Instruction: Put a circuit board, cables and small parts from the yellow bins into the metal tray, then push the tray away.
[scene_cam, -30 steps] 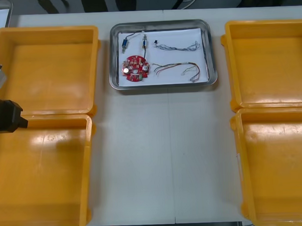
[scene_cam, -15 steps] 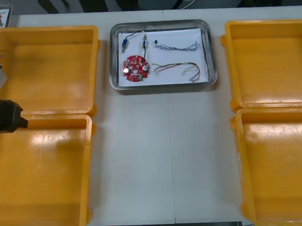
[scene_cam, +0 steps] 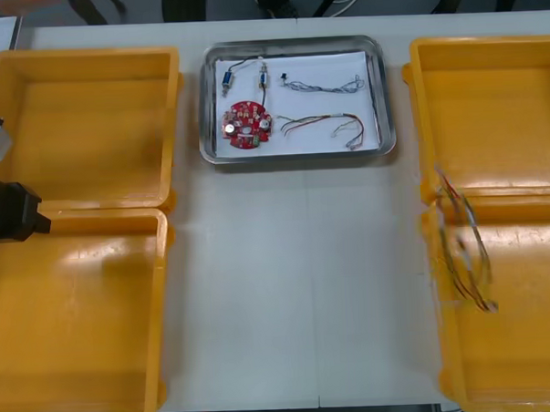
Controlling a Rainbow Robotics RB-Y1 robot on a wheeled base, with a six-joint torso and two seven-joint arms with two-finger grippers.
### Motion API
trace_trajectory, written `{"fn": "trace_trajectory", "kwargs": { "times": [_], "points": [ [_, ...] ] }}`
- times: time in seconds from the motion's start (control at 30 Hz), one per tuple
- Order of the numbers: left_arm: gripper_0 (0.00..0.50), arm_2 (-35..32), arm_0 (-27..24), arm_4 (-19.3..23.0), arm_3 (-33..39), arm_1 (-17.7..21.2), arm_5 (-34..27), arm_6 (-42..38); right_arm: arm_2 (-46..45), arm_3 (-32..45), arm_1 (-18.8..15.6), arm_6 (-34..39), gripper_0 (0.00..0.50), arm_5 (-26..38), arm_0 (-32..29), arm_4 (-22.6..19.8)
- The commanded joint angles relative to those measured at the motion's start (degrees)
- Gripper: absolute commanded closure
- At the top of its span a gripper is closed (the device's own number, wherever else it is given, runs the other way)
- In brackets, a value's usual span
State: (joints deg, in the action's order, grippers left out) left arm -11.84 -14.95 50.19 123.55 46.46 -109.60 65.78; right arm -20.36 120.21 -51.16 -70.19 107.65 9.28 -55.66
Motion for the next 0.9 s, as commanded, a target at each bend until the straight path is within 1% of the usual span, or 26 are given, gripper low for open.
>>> {"fn": "trace_trajectory", "kwargs": {
  "times": [0.03,0.9],
  "points": [
    [0.000,-1.52,0.89,-0.45,1.52,-0.40,-0.40,2.25,-1.96,0.38,-2.18,-3.20,0.000,0.28,-0.06,-0.51],
    [0.000,-1.52,0.89,-0.45,1.52,-0.40,-0.40,2.25,-1.96,0.38,-2.18,-3.20,0.000,0.28,-0.06,-0.51]
  ]
}}
